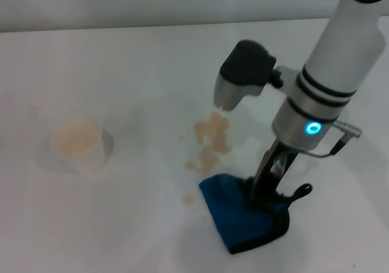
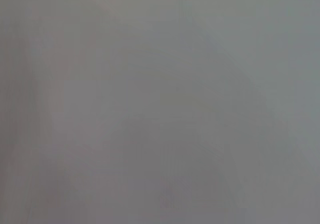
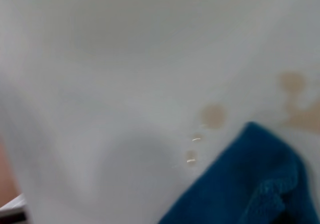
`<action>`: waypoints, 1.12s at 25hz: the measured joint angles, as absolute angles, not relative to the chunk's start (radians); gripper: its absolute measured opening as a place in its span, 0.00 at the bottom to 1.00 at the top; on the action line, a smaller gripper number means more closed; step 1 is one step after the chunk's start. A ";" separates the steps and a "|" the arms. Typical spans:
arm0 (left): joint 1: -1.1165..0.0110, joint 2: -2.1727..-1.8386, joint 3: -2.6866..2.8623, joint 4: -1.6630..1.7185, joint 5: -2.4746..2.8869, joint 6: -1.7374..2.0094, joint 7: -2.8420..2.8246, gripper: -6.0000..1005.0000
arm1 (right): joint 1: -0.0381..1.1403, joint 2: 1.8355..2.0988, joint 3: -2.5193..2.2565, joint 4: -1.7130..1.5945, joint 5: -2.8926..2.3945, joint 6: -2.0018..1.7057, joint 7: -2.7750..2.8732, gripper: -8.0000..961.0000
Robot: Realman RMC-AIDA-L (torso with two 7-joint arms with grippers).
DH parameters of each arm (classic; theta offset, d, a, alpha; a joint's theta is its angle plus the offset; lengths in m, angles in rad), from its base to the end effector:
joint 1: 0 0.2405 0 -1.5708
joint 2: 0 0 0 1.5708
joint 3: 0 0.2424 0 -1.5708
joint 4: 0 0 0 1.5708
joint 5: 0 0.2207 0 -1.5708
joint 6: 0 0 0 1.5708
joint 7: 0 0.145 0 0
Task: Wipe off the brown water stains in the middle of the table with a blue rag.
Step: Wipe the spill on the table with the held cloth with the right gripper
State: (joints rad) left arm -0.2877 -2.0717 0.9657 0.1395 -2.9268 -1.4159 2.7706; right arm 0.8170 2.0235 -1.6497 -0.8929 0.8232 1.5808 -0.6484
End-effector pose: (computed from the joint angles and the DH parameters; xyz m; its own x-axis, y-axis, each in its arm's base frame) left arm -0.3784 0.2780 0.0818 0.6152 -0.2988 0.7296 0.7853 0.1498 -0.6008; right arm 0.1737 0.3315 -0.0623 0.6741 -0.5377 0.5064 -0.5688 -0.8153 -0.1085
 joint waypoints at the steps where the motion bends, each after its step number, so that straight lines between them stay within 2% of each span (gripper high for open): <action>1: -0.288 -2.072 0.966 0.139 -2.927 -1.416 2.771 0.87 | 0.821 2.024 -1.671 -0.892 0.846 1.584 -0.654 0.08; 14: -0.259 -2.075 0.986 0.140 -2.925 -1.441 2.770 0.87 | 0.892 2.028 -1.823 -0.816 1.083 1.413 -0.738 0.08; 28: -0.235 -2.077 1.019 0.138 -2.924 -1.463 2.766 0.87 | 0.908 2.023 -1.818 -0.755 0.871 1.194 -0.580 0.08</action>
State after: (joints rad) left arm -0.2355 -2.0770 1.0189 0.1380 -2.9237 -1.4630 2.7660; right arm 0.9076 2.0226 -1.8180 -0.7550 0.8705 1.1939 -0.5796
